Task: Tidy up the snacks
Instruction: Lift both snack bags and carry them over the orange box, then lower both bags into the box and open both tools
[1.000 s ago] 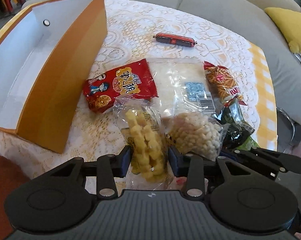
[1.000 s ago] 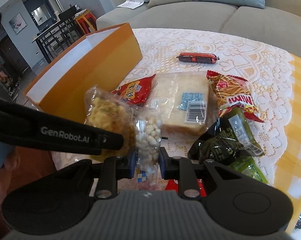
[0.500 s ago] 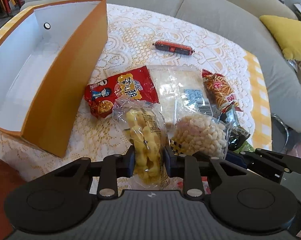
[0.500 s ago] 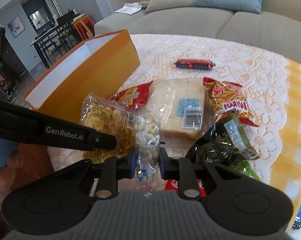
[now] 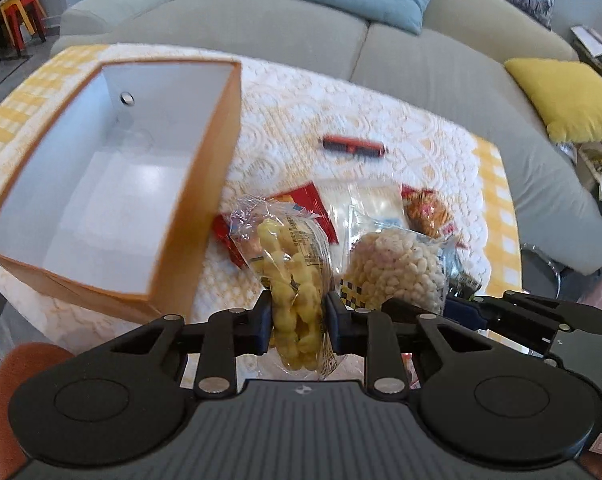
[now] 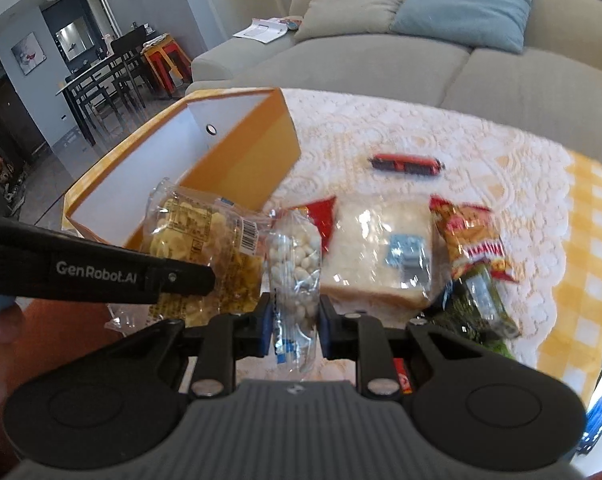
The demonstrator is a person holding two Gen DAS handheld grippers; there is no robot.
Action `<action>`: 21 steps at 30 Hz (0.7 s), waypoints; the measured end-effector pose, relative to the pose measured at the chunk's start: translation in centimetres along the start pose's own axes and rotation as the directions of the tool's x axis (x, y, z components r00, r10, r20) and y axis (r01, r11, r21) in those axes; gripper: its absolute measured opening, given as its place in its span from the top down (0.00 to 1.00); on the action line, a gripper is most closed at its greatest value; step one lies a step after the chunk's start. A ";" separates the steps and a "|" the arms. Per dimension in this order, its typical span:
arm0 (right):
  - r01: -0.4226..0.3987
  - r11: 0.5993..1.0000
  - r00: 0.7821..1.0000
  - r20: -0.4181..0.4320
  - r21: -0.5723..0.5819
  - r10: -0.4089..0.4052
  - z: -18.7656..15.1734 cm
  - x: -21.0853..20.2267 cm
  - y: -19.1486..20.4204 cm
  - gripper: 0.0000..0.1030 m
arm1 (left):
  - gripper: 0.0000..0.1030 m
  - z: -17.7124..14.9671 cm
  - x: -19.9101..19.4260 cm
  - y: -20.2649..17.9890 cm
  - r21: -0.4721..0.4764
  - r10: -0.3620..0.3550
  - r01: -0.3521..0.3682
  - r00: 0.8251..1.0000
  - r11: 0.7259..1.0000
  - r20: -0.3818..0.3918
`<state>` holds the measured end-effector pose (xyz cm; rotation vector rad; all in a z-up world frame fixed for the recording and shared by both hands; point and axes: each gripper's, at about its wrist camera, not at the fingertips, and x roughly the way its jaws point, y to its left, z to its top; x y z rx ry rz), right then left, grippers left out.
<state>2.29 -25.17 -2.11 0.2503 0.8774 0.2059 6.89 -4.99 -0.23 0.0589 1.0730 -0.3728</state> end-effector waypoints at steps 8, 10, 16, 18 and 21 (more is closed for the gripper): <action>-0.008 0.998 0.996 0.088 -0.065 0.013 4.7 -1.7 4.3 0.80 | 0.71 3.1 -4.8 3.1 -0.007 0.006 -0.005 0.994 1.000 0.111; -0.018 0.997 0.994 0.108 -0.080 0.026 6.0 -1.8 5.3 0.80 | 0.71 3.8 -5.4 4.2 -0.015 0.023 -0.021 0.990 1.000 0.136; -0.110 0.988 0.987 0.109 -0.104 0.121 9.5 -0.2 8.5 0.80 | 0.71 6.0 -5.9 8.3 -0.042 0.085 -0.079 0.983 0.996 0.164; -0.148 0.984 0.983 0.090 -0.102 0.157 10.5 0.9 9.5 0.80 | 0.71 6.5 -5.6 9.9 -0.053 0.098 -0.090 0.982 0.995 0.159; -0.197 0.976 0.979 0.031 -0.094 0.200 11.5 3.6 11.1 0.80 | 0.71 7.1 -4.3 12.4 -0.070 0.110 -0.102 0.987 0.992 0.119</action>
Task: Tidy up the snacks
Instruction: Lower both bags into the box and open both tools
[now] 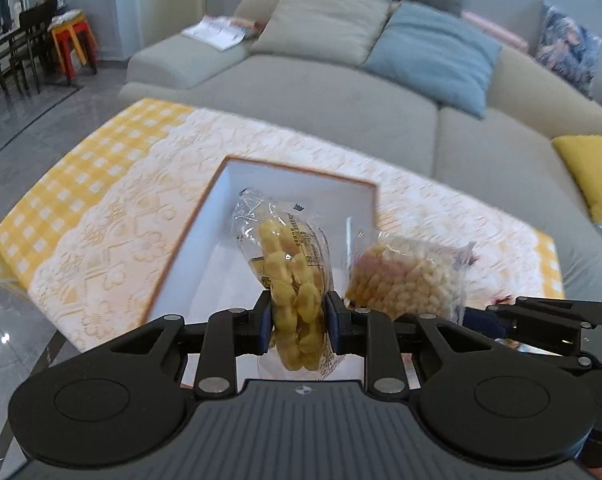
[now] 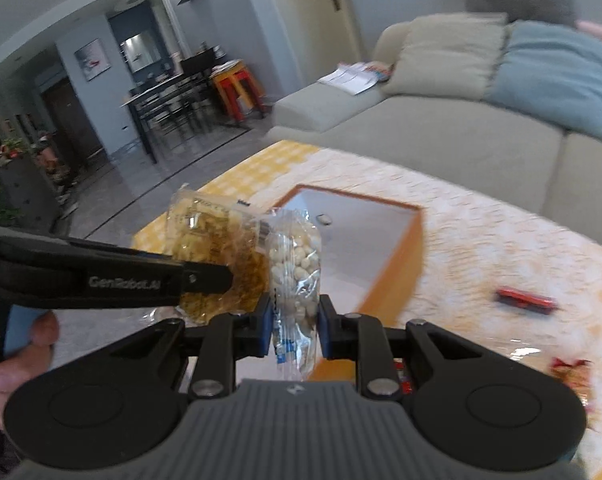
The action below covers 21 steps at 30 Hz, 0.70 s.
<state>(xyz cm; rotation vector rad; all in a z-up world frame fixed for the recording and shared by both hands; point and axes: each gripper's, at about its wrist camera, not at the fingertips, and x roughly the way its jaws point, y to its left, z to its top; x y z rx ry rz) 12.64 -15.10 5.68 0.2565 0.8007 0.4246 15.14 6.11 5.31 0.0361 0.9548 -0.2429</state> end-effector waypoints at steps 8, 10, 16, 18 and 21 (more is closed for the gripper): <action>-0.037 0.996 0.964 -0.259 0.081 0.057 0.4 9.2 1.0 0.80 | 0.71 0.0 7.1 4.2 0.031 0.058 -0.053 0.977 0.998 -0.204; -0.029 0.996 0.949 -0.311 0.087 0.055 0.2 11.0 1.3 0.80 | 0.72 -0.2 8.3 4.7 0.035 0.045 -0.037 0.970 0.999 -0.241; 0.002 0.993 0.900 -0.433 0.119 0.050 -0.5 15.0 0.6 0.80 | 0.72 -0.8 11.7 6.0 0.025 0.014 -0.005 0.939 1.000 -0.343; 0.004 0.994 0.886 -0.460 0.113 0.049 -0.5 15.9 0.8 0.80 | 0.72 -0.9 12.4 6.1 0.029 0.013 -0.002 0.928 1.000 -0.371; 0.006 0.995 0.867 -0.497 0.100 0.045 -0.8 16.9 1.3 0.80 | 0.71 -1.2 13.3 6.3 0.037 0.019 -0.004 0.916 0.999 -0.401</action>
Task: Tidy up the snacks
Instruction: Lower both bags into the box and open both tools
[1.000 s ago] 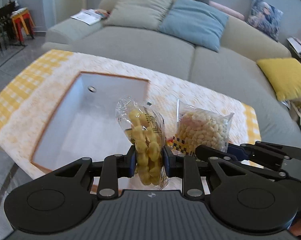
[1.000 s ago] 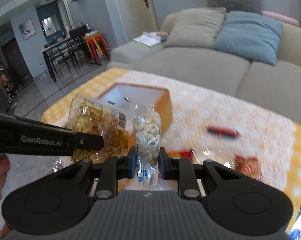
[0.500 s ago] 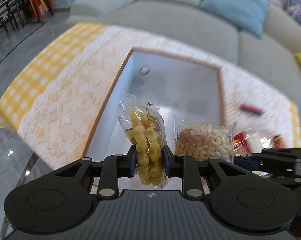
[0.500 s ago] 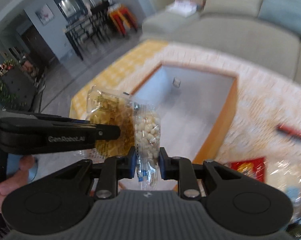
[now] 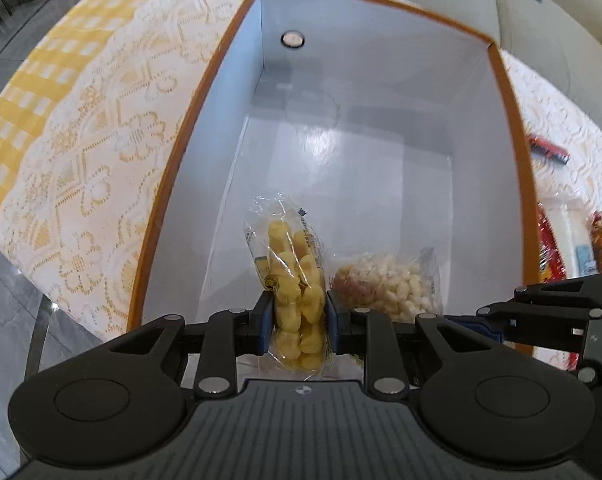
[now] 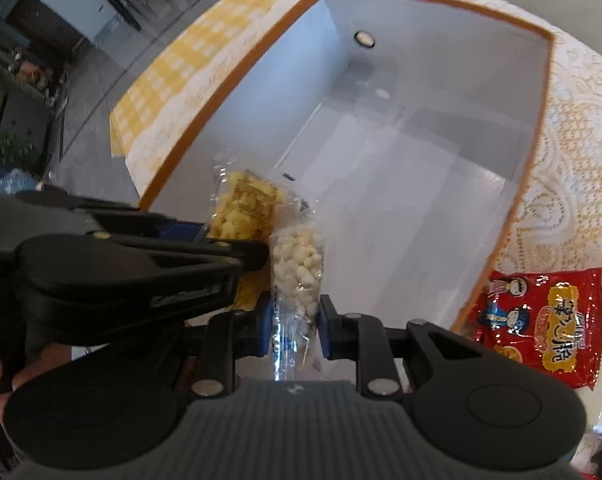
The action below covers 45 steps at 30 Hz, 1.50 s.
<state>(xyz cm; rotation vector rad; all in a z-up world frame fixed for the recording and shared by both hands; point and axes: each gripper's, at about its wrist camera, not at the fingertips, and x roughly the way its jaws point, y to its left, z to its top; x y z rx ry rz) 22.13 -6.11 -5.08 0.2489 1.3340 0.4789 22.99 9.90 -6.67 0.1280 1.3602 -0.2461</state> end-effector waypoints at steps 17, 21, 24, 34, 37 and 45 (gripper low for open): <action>0.120 0.982 0.992 0.047 -0.146 -0.115 0.0 -0.1 1.3 0.73 | 0.60 -0.5 -3.1 0.0 0.084 0.191 -0.204 0.972 0.975 0.138; 0.163 0.973 0.986 0.067 -0.165 -0.154 -0.1 -0.3 1.4 0.78 | 0.60 -0.6 -3.6 -0.2 0.071 0.176 -0.188 0.973 0.979 0.151; 0.168 0.973 0.984 0.080 -0.158 -0.157 -0.1 -0.3 1.2 0.80 | 0.60 -1.0 -3.2 -0.3 0.062 0.160 -0.171 0.976 0.983 0.147; 0.130 0.988 0.990 0.056 -0.081 -0.126 0.6 -0.3 0.8 0.82 | 0.64 -2.4 -2.3 -0.3 0.025 0.155 -0.159 0.981 0.987 0.121; 0.219 0.961 0.976 0.050 -0.167 -0.214 0.5 -0.4 1.9 0.77 | 0.64 -2.6 -2.4 -0.6 0.033 0.147 -0.151 0.982 0.988 0.116; 0.236 0.952 0.971 0.092 -0.194 -0.222 -0.4 -3.2 1.1 0.76 | 0.64 -3.2 -3.0 -1.8 0.035 0.147 -0.152 0.982 0.988 0.121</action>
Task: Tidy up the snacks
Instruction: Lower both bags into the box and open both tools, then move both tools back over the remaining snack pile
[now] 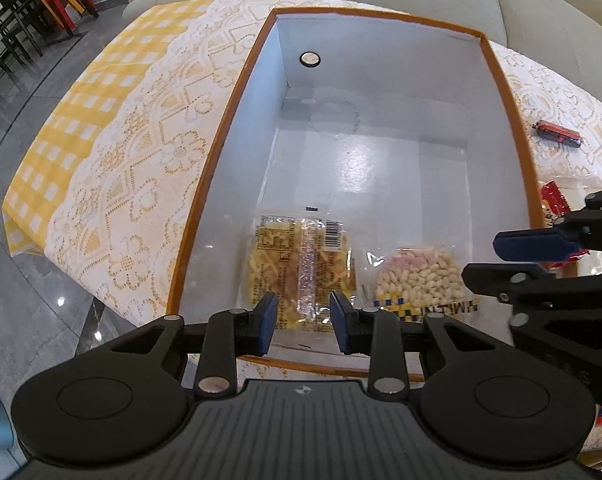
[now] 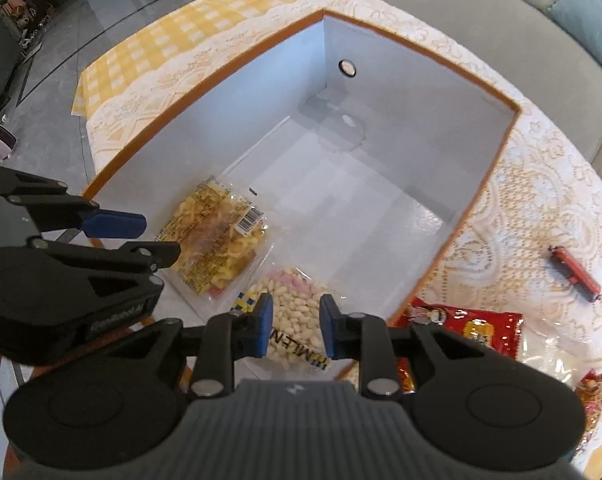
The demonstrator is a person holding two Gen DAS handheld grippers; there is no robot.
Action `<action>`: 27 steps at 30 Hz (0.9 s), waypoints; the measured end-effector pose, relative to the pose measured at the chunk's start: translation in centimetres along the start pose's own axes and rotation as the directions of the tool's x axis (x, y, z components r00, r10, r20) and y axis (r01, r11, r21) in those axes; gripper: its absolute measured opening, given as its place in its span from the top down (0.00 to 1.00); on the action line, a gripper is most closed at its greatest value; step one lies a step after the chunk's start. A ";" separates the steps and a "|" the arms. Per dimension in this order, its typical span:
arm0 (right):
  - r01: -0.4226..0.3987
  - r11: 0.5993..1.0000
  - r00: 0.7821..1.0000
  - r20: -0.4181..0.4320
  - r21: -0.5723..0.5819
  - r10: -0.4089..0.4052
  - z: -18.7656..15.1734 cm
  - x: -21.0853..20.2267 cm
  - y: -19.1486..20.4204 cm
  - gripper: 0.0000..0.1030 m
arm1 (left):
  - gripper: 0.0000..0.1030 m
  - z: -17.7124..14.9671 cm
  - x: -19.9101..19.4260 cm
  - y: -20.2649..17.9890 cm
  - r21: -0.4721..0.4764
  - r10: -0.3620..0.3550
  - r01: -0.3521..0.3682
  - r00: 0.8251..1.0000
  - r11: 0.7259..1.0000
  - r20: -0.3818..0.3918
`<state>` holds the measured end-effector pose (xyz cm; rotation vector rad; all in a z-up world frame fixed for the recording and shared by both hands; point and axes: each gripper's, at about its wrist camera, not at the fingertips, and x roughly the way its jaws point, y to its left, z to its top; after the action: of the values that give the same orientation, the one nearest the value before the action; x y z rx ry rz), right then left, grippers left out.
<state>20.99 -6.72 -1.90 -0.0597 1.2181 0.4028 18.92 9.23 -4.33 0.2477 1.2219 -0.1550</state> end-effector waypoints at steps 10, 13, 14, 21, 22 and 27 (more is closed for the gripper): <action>-0.041 0.999 0.984 0.176 0.024 0.037 -4.8 -6.6 -2.0 0.76 | 0.63 -1.4 -4.1 -4.5 0.015 -0.028 0.027 0.994 1.000 0.110; -0.027 0.999 0.964 0.267 0.044 0.015 -7.1 -8.9 -2.6 0.72 | 0.59 -2.2 -5.3 -5.9 0.003 -0.022 0.022 0.988 1.000 0.152; -0.021 0.998 0.955 0.296 0.054 0.004 -7.9 -9.6 -2.8 0.70 | 0.56 -2.5 -5.7 -6.4 0.002 -0.026 0.026 0.986 1.000 0.166; 0.052 0.991 0.927 0.363 0.123 -0.094 -12.6 -12.3 -4.3 0.64 | 0.44 -4.2 -7.5 -9.8 0.041 -0.049 0.041 0.975 0.998 0.215; 0.060 0.989 0.926 0.362 0.136 -0.106 -13.3 -12.5 -4.5 0.62 | 0.44 -4.5 -7.6 -10.3 0.046 -0.061 0.052 0.975 0.998 0.213; 0.080 0.977 0.937 0.319 0.198 -0.141 -16.6 -12.2 -5.9 0.60 | 0.44 -6.1 -7.6 -13.0 0.085 -0.143 0.130 0.975 0.988 0.171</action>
<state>4.53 -19.74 2.48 0.0941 0.9081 0.1906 7.57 -1.73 -0.51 0.2088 1.0573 -0.3349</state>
